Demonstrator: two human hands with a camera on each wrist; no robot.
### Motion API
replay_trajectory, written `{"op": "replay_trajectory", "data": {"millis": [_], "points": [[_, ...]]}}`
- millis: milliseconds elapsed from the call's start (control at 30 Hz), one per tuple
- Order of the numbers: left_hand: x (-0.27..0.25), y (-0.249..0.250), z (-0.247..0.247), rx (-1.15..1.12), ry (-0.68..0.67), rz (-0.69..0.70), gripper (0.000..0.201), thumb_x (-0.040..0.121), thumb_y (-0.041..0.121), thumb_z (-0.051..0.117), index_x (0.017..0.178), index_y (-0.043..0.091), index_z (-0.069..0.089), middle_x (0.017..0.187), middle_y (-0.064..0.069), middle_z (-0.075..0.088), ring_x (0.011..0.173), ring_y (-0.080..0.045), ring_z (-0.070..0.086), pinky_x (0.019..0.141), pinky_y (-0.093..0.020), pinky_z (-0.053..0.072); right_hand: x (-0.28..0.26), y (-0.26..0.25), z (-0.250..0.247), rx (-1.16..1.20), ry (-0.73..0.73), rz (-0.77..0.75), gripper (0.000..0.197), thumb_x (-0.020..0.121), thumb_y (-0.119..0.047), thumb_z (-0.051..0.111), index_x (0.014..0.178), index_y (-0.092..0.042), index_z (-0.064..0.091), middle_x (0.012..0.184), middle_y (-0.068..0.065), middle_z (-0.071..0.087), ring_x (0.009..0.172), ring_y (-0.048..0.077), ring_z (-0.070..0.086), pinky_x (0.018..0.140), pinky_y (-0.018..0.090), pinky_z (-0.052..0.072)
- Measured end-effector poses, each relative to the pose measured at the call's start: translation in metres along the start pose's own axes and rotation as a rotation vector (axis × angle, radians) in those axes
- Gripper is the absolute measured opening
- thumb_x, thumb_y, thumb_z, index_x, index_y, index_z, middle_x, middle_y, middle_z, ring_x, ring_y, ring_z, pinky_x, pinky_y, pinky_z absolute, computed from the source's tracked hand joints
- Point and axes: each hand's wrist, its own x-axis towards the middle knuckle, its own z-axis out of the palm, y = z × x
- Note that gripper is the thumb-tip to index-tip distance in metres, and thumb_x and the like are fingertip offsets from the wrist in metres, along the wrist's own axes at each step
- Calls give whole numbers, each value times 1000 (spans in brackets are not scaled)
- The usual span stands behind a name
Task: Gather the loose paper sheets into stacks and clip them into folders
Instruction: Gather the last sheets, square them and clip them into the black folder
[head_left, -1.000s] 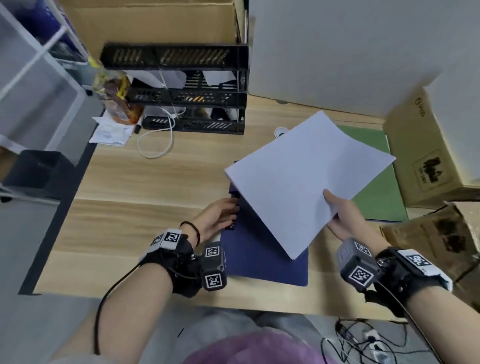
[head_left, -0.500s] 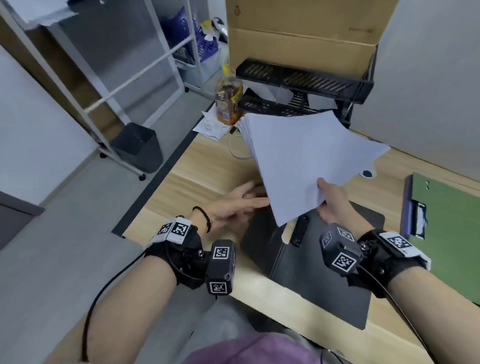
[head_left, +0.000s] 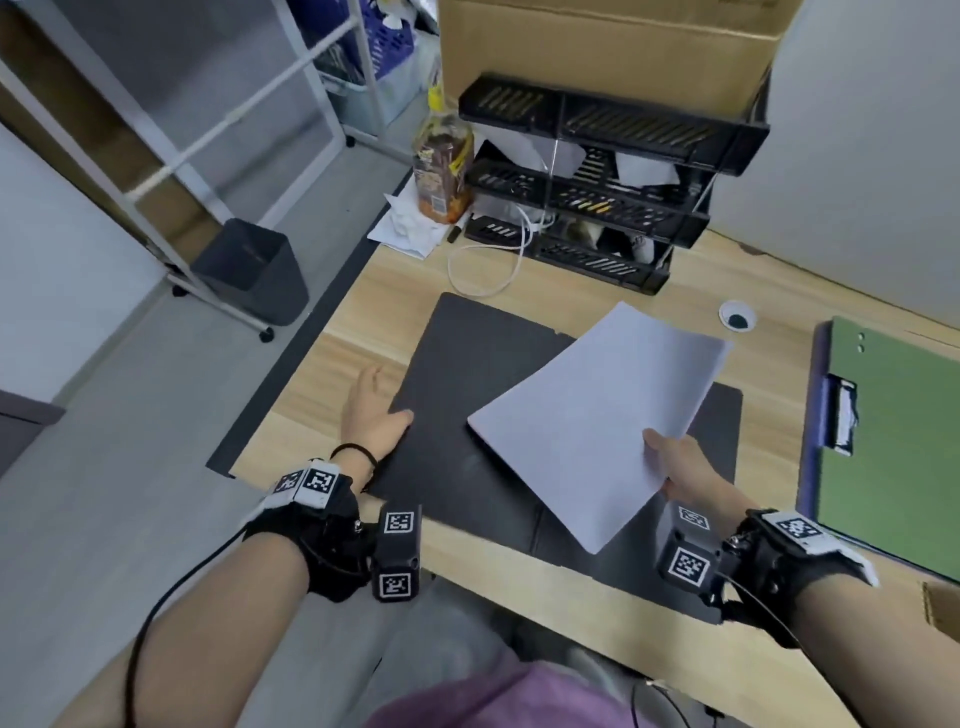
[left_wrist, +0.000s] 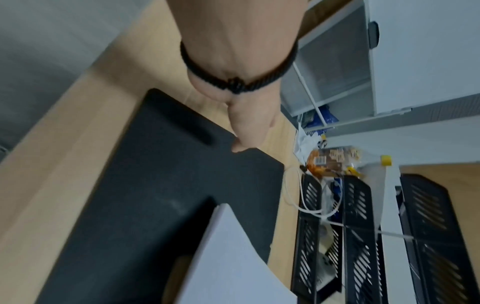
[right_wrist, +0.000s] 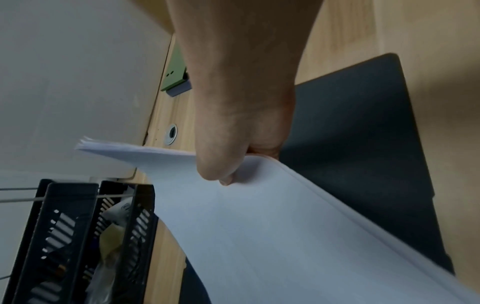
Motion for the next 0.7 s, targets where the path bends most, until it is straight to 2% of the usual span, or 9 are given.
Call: {"op": "replay_trajectory", "data": {"millis": [67,133,233,333,367,467,500,600,700], "points": [[-1,15,19,43,-63,75,70,73,11,67,138,21,42,141,-3,45,132,-22,43,108,-37,38,7,8,-16,-3,22,17,36,101,-9,41,134,3,44,88,8,61,57,19,63,33,15,40],[-9,35,44,90,-170,156,58,80,8,64,135,21,47,141,-3,45,132,-20,42,104,-25,33,9,14,-31,-4,45,40,40,100,-10,42,138,3,42,95,7,63,72,21,62,44,22,48],[-17,55,88,196,-361,190,52,89,11,58,140,19,45,151,-2,34,140,-18,29,105,-23,25,10,23,-58,-32,92,63,39,99,-8,43,135,7,42,89,11,61,69,24,59,39,19,46],[-19,49,118,267,-451,158,46,96,23,50,141,19,43,157,-6,22,148,-23,7,116,-33,11,8,34,-86,-28,97,97,39,100,-7,44,136,7,42,87,8,62,71,23,62,55,30,50],[-18,44,123,298,-465,157,44,98,26,45,142,19,42,159,-5,17,148,-25,0,117,-37,7,4,36,-92,-34,84,110,36,100,-8,44,134,6,44,86,7,62,68,22,64,55,30,50],[-12,31,125,394,-510,183,45,101,24,38,146,21,34,161,0,4,147,-24,-12,119,-46,3,-8,40,-107,-30,-16,130,17,103,-11,42,115,0,48,79,8,58,43,5,63,37,14,42],[-10,28,121,413,-514,187,47,100,22,38,147,20,31,161,2,2,147,-24,-14,119,-48,2,-9,42,-110,-41,-56,131,19,103,-13,42,115,0,49,82,8,61,46,3,64,40,13,44],[-3,22,111,389,-457,156,49,100,21,40,148,19,30,161,3,3,147,-21,-12,119,-48,1,2,47,-113,-86,-112,123,34,102,-15,45,131,0,50,104,11,70,83,23,71,69,33,56],[-4,26,111,357,-356,106,44,99,26,41,143,17,40,160,1,11,148,-21,-5,118,-44,6,8,46,-107,-136,-171,73,34,101,-16,47,132,-3,52,111,12,70,94,28,70,81,41,54]]}}
